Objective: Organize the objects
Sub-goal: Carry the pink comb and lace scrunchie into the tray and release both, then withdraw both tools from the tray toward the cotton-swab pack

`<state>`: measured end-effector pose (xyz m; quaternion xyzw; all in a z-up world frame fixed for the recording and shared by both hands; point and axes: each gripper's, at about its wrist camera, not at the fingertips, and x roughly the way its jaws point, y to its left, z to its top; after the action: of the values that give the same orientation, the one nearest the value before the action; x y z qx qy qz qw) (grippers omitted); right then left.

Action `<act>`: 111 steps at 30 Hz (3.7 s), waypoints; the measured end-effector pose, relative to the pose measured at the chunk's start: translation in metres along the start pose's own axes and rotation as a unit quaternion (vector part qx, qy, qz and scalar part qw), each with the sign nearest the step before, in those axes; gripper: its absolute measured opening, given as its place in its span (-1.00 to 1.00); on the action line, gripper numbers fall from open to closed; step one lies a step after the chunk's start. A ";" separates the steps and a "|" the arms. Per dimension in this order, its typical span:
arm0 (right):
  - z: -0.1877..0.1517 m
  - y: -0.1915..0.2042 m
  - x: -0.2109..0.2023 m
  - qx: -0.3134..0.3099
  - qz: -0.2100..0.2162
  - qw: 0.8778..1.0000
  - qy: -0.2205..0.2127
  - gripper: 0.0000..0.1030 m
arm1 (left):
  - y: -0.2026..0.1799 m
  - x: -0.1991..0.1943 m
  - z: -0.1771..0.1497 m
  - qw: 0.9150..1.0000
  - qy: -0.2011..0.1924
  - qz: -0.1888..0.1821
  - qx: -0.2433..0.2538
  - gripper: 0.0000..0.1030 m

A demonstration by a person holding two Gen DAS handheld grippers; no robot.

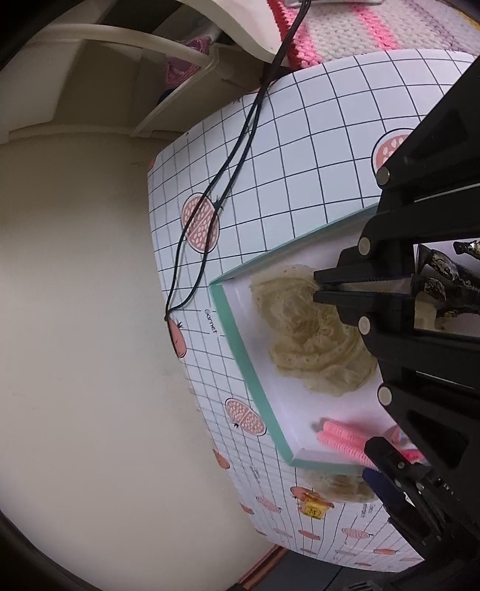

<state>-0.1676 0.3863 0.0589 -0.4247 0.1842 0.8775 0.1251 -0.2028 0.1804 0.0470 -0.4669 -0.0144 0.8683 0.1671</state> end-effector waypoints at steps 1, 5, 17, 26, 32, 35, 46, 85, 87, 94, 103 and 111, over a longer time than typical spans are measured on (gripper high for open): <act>0.000 0.000 0.001 0.001 -0.001 1.000 0.004 -0.89 | 0.001 0.000 0.000 1.000 0.002 -0.003 -0.004 0.01; 0.000 0.003 0.003 -0.006 -0.006 1.000 0.018 -0.89 | 0.001 -0.001 0.001 1.000 0.006 -0.003 -0.006 0.14; 0.007 -0.003 -0.003 0.011 -0.008 0.999 0.037 -0.40 | 0.016 -0.014 0.014 0.999 0.006 -0.018 -0.041 0.29; 0.015 -0.001 -0.014 0.002 -0.007 0.999 0.039 -0.38 | 0.040 -0.026 0.025 0.997 -0.003 -0.002 -0.078 0.40; 0.016 0.008 -0.017 -0.012 0.000 0.999 0.034 0.07 | 0.057 -0.027 0.027 0.995 0.002 0.018 -0.102 0.45; 0.015 0.015 -0.016 -0.021 0.002 0.999 0.034 0.29 | 0.063 -0.028 0.026 0.994 0.000 0.030 -0.107 0.63; 0.011 0.026 -0.012 -0.041 0.013 0.999 0.031 0.77 | 0.070 -0.028 0.026 0.992 -0.013 0.054 -0.116 0.95; 0.007 0.061 -0.004 -0.045 0.030 0.998 0.027 1.00 | 0.115 -0.039 0.033 0.986 -0.023 0.062 -0.155 1.00; 0.007 0.071 -0.004 -0.046 0.039 0.998 0.023 1.00 | 0.130 -0.043 0.034 0.983 -0.027 0.065 -0.167 1.00; 0.001 0.114 -0.002 -0.061 0.070 0.996 0.012 1.00 | 0.191 -0.059 0.035 0.973 -0.037 0.085 -0.212 1.00; -0.015 0.174 0.005 -0.092 0.104 0.990 0.014 1.00 | 0.244 -0.071 0.028 0.964 -0.035 0.092 -0.248 1.00; -0.031 0.218 0.017 -0.146 0.113 0.982 0.026 1.00 | 0.260 -0.070 0.029 0.963 -0.040 0.090 -0.250 1.00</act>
<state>-0.2378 0.1775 0.0751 -0.4374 0.1037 0.8923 -0.0429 -0.2623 -0.0821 0.0729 -0.4582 -0.1958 0.8663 -0.0346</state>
